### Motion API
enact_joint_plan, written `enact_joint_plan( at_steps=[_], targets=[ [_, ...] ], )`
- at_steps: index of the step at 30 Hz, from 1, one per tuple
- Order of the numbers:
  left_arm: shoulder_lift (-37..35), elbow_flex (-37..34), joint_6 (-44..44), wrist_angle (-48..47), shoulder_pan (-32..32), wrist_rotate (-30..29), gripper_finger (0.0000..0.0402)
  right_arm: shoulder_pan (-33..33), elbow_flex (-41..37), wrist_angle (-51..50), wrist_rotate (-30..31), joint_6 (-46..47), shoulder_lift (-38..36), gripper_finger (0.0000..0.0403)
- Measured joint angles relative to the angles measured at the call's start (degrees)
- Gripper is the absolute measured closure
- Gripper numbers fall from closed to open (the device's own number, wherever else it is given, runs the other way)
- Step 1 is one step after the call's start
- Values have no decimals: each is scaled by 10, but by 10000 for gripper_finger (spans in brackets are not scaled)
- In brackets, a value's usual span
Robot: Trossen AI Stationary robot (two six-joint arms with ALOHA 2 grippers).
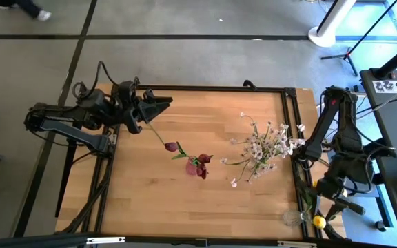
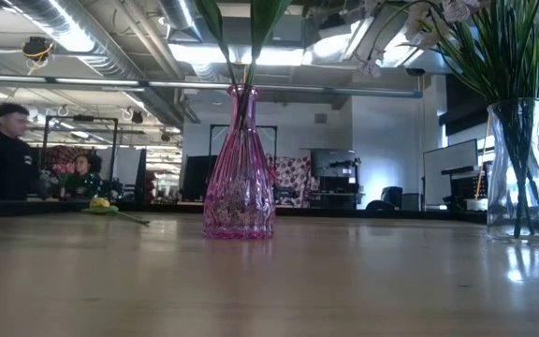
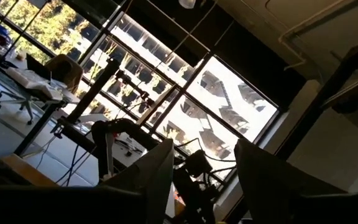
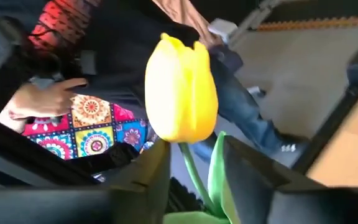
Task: Sort flowers into vase by color
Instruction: Put the right yellow flower into the bottom transparent vase, then put the yellow flower into the bottom transparent vase
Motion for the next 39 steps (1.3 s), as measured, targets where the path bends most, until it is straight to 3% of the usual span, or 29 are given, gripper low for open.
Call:
enact_joint_plan(
  at_steps=[5,10,13,18,22,27,29,32,36,39],
  targets=[
    [16,0,-5,-3,0,-17,234,0,94,-143,0,42,14,203],
    [28,0,16,-76,4,-40,234,0,181,-263,0,62,28,174],
    [27,0,16,-147,9,-112,234,0,223,-312,11,69,33,169],
    [25,0,6,-283,16,-269,234,0,291,-328,88,34,34,169],
    [25,0,-119,-462,46,-349,234,0,350,-337,174,-10,34,169],
    [42,0,-401,-754,153,-313,234,0,410,-339,321,-70,34,168],
    [61,-12,-480,-817,200,-302,234,0,427,-338,369,-98,34,168],
    [90,-53,-492,-796,277,-255,234,0,441,-338,428,-131,33,168],
    [144,-136,-450,-682,381,-172,234,0,451,-335,484,-154,33,168],
    [176,-194,-449,-596,453,-141,234,0,452,-317,524,-154,37,168]
  ],
)
